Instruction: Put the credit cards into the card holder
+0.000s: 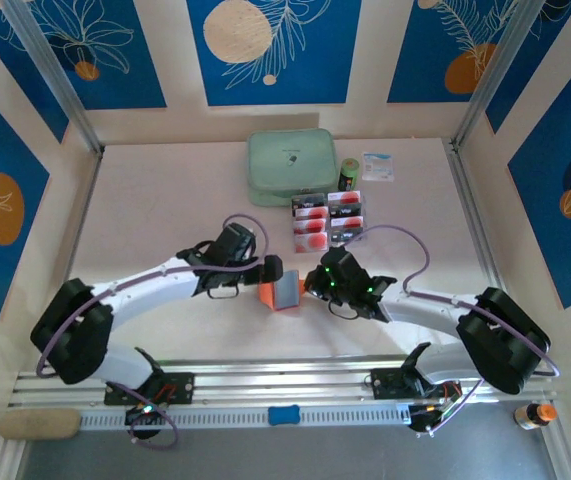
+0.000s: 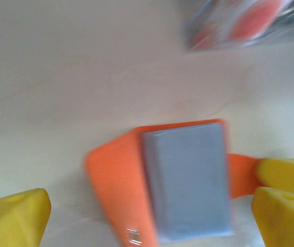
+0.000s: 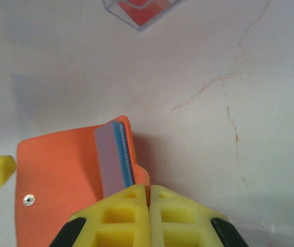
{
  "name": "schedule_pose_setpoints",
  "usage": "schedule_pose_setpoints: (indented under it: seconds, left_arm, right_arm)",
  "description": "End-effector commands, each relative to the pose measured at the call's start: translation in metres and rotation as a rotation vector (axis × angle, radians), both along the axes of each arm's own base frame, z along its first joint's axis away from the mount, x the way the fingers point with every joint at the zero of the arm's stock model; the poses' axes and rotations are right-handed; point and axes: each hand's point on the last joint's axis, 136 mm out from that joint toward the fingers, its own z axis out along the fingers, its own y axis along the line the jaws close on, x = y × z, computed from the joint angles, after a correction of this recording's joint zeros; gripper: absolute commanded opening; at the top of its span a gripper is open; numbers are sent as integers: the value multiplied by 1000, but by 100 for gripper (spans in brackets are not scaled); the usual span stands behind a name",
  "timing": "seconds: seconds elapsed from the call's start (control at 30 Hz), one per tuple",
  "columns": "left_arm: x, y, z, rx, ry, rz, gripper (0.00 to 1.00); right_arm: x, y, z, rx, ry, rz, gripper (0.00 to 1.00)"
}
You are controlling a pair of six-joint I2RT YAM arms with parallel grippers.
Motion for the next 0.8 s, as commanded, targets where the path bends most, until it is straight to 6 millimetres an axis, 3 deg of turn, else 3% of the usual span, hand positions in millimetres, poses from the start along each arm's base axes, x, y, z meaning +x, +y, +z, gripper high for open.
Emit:
schedule_pose_setpoints:
  seconds: [0.0, 0.13, 0.27, 0.47, 0.6, 0.77]
  left_arm:
    - [7, -21, 58, -171, -48, -8, 100]
    - [5, -45, 92, -327, -60, -6, 100]
    - [-7, -68, 96, -410, -39, -17, 100]
    - [-21, -79, 55, -453, 12, 36, 100]
    - [-21, -60, 18, -389, 18, 102, 100]
    - [-17, -31, -13, -284, -9, 152, 100]
  right_arm:
    - [4, -3, 8, 3, -33, -46, 0]
    - [5, -1, 10, 3, -37, -51, 0]
    - [5, 0, 7, 5, -29, -51, 0]
    - [5, 2, 5, 8, -24, -51, 0]
    - [4, -1, 2, 5, -20, -59, 0]
    - [2, -5, -5, 7, -2, -59, 0]
